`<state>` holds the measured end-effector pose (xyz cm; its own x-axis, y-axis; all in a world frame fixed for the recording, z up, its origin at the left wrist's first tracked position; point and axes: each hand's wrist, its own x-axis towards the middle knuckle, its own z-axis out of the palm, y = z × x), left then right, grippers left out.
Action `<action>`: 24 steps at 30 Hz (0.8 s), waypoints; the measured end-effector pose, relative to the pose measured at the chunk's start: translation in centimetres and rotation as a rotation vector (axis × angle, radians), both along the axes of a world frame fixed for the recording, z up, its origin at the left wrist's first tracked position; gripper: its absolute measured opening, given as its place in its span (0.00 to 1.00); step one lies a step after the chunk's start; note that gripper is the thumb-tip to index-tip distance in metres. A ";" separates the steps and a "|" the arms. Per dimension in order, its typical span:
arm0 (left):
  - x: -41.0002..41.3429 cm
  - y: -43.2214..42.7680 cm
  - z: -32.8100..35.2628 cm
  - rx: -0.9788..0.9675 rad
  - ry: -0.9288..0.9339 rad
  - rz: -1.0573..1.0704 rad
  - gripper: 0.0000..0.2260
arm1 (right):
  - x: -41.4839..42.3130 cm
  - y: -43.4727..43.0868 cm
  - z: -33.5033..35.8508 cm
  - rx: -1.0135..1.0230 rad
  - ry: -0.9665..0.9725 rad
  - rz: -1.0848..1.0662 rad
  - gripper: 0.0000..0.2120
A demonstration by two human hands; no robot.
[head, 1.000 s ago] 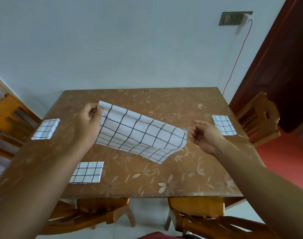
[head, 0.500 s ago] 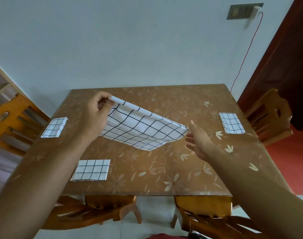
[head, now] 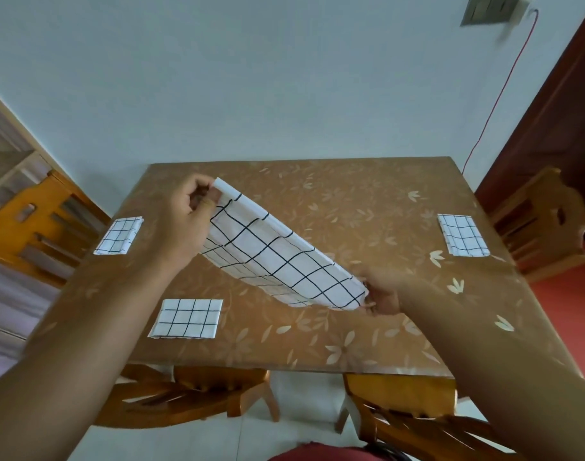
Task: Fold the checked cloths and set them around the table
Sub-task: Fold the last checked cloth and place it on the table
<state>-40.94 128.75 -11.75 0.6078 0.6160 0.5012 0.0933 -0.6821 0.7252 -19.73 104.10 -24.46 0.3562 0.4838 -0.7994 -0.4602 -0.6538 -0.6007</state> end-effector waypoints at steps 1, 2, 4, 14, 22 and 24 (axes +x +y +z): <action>0.1 0.0 -0.1 0.008 0.002 0.000 0.13 | 0.1 0.0 -0.1 0.033 -0.028 -0.085 0.07; 0.3 -0.1 -0.1 0.008 0.002 -0.001 0.13 | 0.4 -0.1 -0.3 0.063 -0.053 -0.149 0.11; 0.5 0.0 -0.3 -0.008 0.000 -0.005 0.12 | 1.1 -0.5 -0.2 0.130 -0.060 -0.265 0.16; 2.7 -1.5 -1.1 -0.137 0.004 -0.024 0.14 | 2.2 -4.6 0.6 0.368 -0.059 -0.541 0.10; 5.3 -3.6 -0.7 -0.156 0.032 0.005 0.09 | 4.2 -8.1 0.5 0.469 -0.163 -0.567 0.11; 6.2 -4.9 -0.4 -0.175 0.018 0.006 0.09 | 4.8 -9.2 0.5 0.453 -0.213 -0.575 0.11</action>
<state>-34.72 123.83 -12.13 0.6116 0.6966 0.3750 0.1116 -0.5452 0.8308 -14.91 94.86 -23.94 0.7758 0.4398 -0.4524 -0.4975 -0.0144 -0.8673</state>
